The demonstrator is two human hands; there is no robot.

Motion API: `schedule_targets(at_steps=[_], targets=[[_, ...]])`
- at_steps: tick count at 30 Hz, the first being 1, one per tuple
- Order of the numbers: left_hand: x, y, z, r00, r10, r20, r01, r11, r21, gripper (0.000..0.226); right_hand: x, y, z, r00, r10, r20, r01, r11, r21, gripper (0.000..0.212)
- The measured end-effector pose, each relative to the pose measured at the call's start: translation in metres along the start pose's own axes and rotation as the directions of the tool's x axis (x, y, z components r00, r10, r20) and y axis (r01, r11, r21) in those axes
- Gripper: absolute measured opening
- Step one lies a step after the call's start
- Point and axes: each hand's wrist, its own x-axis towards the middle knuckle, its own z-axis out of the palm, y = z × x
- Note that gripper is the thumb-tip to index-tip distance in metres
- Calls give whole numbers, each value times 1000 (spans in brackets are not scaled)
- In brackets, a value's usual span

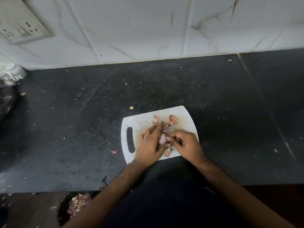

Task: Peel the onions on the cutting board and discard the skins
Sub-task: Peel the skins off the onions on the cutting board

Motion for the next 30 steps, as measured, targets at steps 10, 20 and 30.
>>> schedule_targets(at_steps=[10, 20, 30], targets=[[7, -12, 2, 985, 167, -34, -171, 976, -133, 51, 1, 4, 2, 1000, -29, 0, 29, 997, -76, 26], [8, -8, -5, 992, 119, 38, -112, 981, -156, 48, 2, 6, 9, 997, 14, -74, -18, 998, -59, 36], [3, -10, -12, 999, -21, -30, 25, 989, 144, 65, -1, 7, 17, 985, -14, -174, -16, 985, -173, 28]])
